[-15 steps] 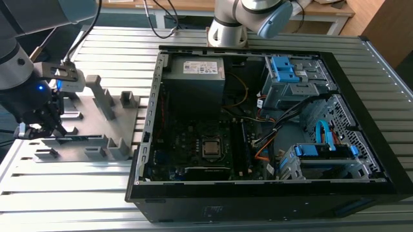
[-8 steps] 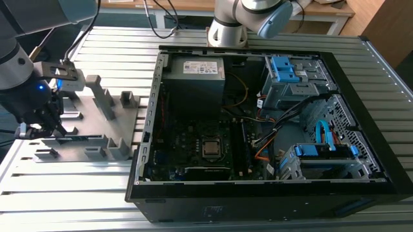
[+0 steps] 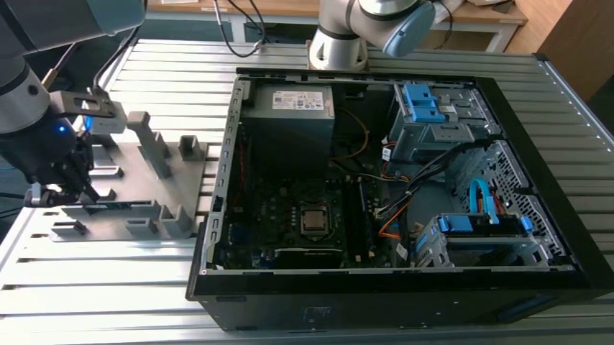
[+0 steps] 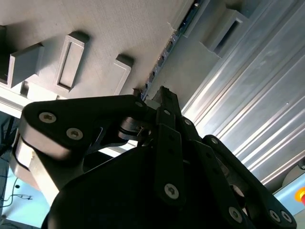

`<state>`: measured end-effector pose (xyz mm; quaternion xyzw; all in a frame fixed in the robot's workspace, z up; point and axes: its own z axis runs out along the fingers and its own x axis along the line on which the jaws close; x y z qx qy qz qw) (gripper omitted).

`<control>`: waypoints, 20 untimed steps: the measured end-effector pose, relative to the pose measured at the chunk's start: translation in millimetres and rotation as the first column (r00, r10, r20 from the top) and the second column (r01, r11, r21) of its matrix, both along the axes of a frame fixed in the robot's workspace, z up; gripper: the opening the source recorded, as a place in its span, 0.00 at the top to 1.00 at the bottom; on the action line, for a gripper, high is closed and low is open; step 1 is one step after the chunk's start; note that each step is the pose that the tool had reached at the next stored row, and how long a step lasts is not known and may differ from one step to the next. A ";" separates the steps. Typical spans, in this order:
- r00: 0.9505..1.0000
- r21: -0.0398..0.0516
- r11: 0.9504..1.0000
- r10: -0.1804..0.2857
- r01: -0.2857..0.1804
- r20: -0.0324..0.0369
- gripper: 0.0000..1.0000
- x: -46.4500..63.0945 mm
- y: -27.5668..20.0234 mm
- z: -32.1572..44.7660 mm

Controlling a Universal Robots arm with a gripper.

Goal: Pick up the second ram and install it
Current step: 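Pick up the second ram and move it above second insertion slot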

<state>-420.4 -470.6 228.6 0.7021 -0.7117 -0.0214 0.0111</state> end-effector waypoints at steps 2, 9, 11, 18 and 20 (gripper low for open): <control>1.000 0.000 1.000 0.013 -0.013 0.000 0.90 0.0 0.0 0.0; 0.999 0.033 0.999 0.034 -0.034 0.001 0.90 0.0 0.0 0.0; 0.999 0.054 0.998 0.036 -0.036 0.002 0.90 0.0 -0.1 0.0; 0.999 0.073 0.997 0.037 -0.037 0.003 0.90 0.0 -0.1 0.0; 0.999 0.073 0.997 0.037 -0.037 0.003 0.90 0.0 -0.1 0.0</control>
